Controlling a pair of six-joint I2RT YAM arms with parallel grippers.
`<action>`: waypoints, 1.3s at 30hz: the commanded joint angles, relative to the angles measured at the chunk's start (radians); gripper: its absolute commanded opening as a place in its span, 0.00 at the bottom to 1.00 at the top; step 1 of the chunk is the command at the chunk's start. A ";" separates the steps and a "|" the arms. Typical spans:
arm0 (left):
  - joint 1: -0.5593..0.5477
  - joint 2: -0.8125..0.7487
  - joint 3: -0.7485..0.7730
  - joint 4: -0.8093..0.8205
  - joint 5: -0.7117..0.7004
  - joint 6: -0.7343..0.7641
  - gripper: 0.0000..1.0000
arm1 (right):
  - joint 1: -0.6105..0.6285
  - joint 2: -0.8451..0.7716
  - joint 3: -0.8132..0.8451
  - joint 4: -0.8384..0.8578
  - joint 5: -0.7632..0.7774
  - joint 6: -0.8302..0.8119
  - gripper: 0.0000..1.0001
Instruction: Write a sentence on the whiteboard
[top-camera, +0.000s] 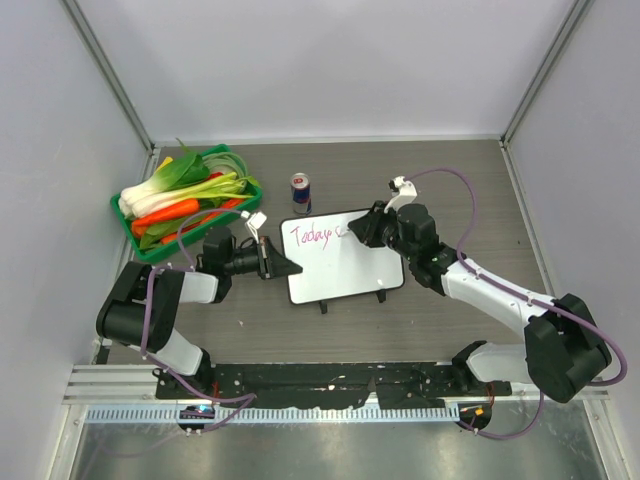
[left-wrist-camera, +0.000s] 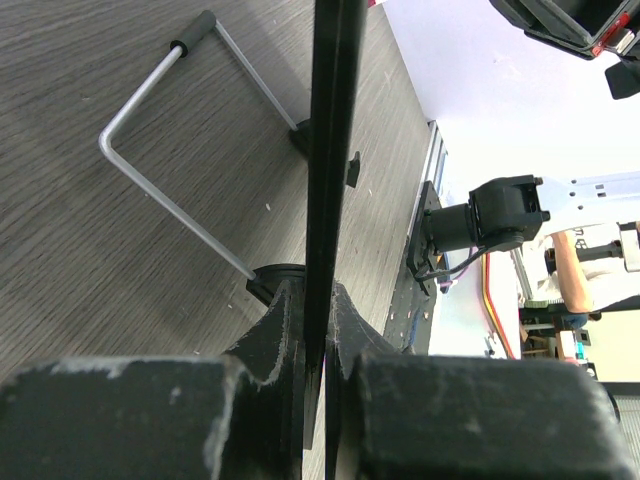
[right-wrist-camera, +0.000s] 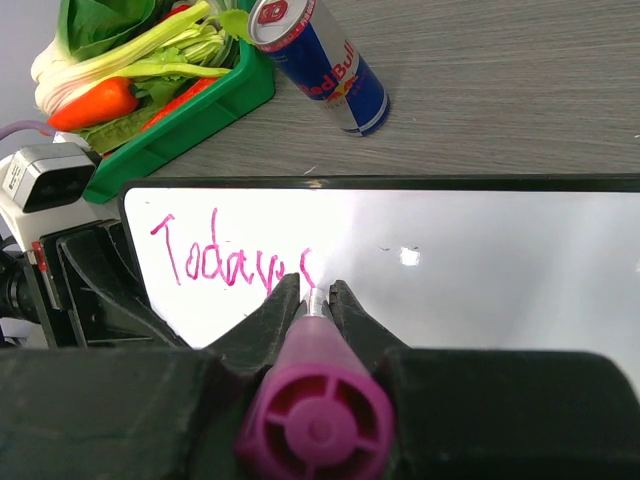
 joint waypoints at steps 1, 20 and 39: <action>0.000 0.021 0.007 -0.054 -0.066 0.028 0.00 | 0.001 -0.017 -0.011 0.008 -0.013 -0.023 0.01; 0.002 0.021 0.009 -0.054 -0.067 0.028 0.00 | -0.006 -0.023 0.011 0.094 -0.056 0.075 0.01; 0.002 0.023 0.007 -0.052 -0.064 0.028 0.00 | -0.043 -0.134 -0.012 0.021 0.100 -0.003 0.01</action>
